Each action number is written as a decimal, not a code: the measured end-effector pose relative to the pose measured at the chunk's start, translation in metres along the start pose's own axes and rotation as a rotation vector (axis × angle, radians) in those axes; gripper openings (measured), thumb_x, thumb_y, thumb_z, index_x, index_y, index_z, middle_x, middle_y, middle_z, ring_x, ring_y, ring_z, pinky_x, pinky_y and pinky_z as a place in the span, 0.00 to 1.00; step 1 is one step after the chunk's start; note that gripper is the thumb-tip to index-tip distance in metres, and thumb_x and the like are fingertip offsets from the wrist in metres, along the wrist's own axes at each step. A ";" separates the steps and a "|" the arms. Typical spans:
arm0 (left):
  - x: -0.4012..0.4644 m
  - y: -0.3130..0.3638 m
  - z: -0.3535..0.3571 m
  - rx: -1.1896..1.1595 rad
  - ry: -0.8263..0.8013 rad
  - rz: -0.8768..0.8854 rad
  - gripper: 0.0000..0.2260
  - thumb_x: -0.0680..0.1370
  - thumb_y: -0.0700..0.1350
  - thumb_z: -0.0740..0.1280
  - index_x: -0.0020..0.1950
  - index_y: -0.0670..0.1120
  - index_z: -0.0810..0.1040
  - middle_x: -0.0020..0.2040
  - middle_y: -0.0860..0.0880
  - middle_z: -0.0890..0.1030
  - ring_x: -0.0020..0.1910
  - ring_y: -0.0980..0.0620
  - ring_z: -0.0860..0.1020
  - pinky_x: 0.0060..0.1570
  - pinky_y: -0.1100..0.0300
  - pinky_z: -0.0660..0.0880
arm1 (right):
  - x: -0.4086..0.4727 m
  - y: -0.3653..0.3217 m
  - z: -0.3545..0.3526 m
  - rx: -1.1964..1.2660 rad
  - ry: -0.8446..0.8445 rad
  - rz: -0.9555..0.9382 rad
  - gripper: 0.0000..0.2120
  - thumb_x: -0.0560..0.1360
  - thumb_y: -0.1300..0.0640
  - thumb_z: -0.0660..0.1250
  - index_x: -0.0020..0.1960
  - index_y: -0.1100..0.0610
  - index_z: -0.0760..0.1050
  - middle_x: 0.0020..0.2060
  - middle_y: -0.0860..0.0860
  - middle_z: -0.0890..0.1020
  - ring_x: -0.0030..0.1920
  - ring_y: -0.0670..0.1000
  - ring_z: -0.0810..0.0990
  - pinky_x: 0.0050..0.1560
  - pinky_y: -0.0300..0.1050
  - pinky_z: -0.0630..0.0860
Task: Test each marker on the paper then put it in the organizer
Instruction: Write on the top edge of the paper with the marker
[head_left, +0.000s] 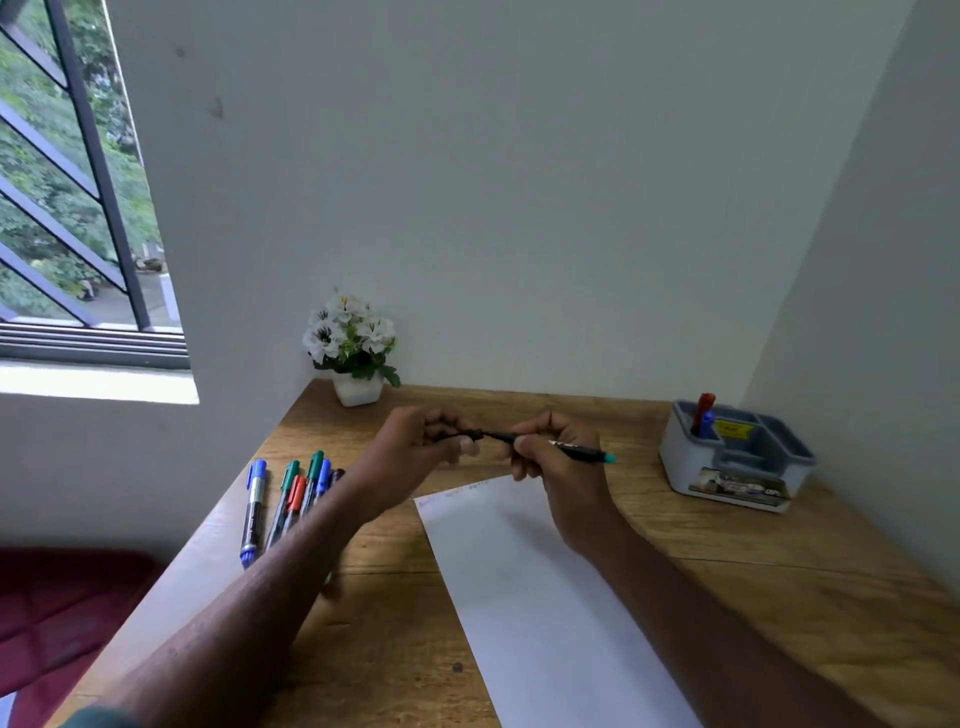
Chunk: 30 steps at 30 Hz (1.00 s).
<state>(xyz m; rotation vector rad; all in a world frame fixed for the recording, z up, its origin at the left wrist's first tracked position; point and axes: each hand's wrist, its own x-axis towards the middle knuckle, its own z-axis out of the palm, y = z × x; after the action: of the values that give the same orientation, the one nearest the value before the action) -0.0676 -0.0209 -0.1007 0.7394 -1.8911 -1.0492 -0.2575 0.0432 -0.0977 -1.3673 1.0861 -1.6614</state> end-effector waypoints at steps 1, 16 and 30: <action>-0.001 0.004 0.002 -0.041 0.006 0.024 0.06 0.78 0.35 0.70 0.53 0.42 0.81 0.47 0.40 0.85 0.42 0.49 0.81 0.43 0.61 0.77 | -0.005 -0.006 -0.001 0.022 0.008 -0.021 0.02 0.72 0.68 0.66 0.43 0.68 0.76 0.30 0.58 0.82 0.28 0.49 0.75 0.31 0.38 0.71; 0.001 0.041 0.031 -0.052 -0.146 0.103 0.04 0.79 0.36 0.69 0.52 0.40 0.82 0.40 0.45 0.81 0.38 0.55 0.74 0.37 0.63 0.70 | -0.028 -0.032 -0.025 0.070 0.002 -0.032 0.04 0.69 0.63 0.67 0.38 0.65 0.77 0.30 0.61 0.80 0.29 0.52 0.72 0.32 0.42 0.69; 0.023 0.068 0.067 -0.257 -0.194 0.126 0.03 0.77 0.32 0.70 0.49 0.35 0.83 0.39 0.39 0.82 0.35 0.50 0.75 0.37 0.60 0.73 | -0.025 -0.046 -0.065 0.113 -0.042 -0.055 0.09 0.76 0.64 0.72 0.45 0.70 0.76 0.33 0.60 0.82 0.31 0.53 0.76 0.31 0.41 0.70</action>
<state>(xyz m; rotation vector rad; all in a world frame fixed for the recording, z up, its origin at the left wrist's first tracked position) -0.1437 0.0189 -0.0531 0.3778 -1.8889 -1.2900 -0.3171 0.0947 -0.0705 -1.3641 0.9234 -1.6992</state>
